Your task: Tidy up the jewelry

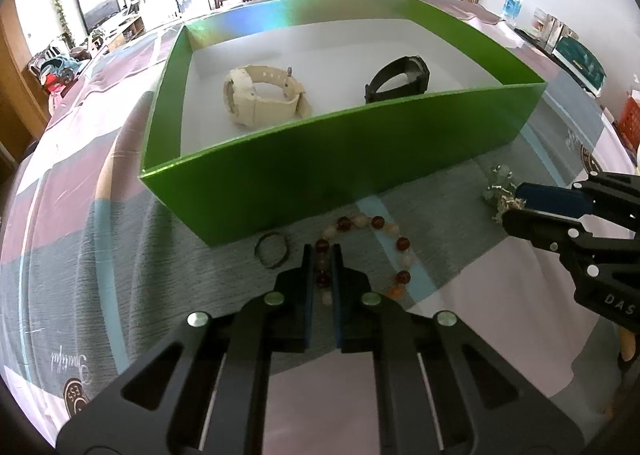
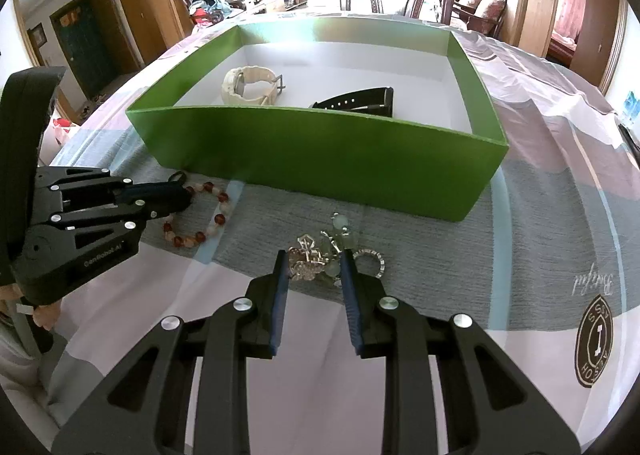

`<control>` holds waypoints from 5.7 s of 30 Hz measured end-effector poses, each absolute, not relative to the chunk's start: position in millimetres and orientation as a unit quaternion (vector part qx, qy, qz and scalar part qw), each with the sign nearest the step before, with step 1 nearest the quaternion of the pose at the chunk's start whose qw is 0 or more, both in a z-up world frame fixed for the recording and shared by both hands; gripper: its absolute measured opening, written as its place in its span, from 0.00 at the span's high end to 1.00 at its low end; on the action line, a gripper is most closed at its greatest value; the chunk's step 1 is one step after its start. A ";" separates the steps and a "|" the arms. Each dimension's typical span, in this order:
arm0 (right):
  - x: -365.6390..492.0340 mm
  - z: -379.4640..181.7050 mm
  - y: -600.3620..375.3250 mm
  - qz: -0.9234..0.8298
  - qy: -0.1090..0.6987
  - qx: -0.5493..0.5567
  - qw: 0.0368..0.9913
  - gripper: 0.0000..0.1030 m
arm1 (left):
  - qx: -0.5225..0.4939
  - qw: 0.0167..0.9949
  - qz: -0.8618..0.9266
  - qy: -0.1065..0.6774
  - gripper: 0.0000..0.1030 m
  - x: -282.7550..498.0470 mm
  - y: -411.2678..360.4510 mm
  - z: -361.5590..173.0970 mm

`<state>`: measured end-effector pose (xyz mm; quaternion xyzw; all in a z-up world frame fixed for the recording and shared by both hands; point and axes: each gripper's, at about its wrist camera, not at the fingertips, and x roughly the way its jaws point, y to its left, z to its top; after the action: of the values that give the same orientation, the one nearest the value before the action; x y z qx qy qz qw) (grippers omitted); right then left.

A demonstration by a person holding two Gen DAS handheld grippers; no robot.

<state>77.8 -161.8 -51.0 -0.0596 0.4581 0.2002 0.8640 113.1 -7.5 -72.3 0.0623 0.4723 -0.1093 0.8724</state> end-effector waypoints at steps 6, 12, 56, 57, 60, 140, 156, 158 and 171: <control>77.3 -51.8 -161.1 0.201 0.459 -0.061 0.863 0.74 | 0.061 0.875 -0.111 0.467 0.92 111.2 -7.0 -69.1; 77.3 -51.9 -161.0 0.201 0.459 -0.060 0.863 0.74 | 0.061 0.876 -0.112 0.466 0.92 110.9 -7.1 -68.6; 72.5 -42.6 -164.9 0.201 0.441 -0.053 0.873 0.75 | 0.078 0.886 -0.147 0.433 0.92 91.2 -21.5 -48.8; 71.1 -38.3 -166.1 0.201 0.435 -0.050 0.876 0.75 | 0.078 0.889 -0.150 0.425 0.92 87.8 -22.3 -42.1; 66.4 -24.6 -170.8 0.202 0.416 -0.042 0.886 0.75 | 0.078 0.896 -0.158 0.406 0.92 78.8 -24.0 -26.0; 80.0 -68.1 -143.5 0.244 0.436 -0.083 0.862 0.22 | 0.066 0.865 -0.152 0.474 0.89 102.5 -20.9 -77.2; 79.0 -68.5 -140.4 0.269 0.435 -0.091 0.855 0.89 | 0.064 0.865 -0.154 0.474 0.88 101.0 -21.4 -77.0; 77.4 -68.1 -138.9 0.269 0.432 -0.094 0.856 0.91 | 0.063 0.865 -0.152 0.474 0.92 100.8 -20.4 -76.7; 74.6 -58.7 -148.1 0.265 0.418 -0.074 0.866 0.91 | 0.050 0.873 -0.156 0.460 0.92 97.1 -14.4 -67.4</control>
<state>74.6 -148.1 -58.7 -0.0745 0.4177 0.2646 0.8660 97.1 -14.4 -67.4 0.0504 0.4596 -0.1562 0.8728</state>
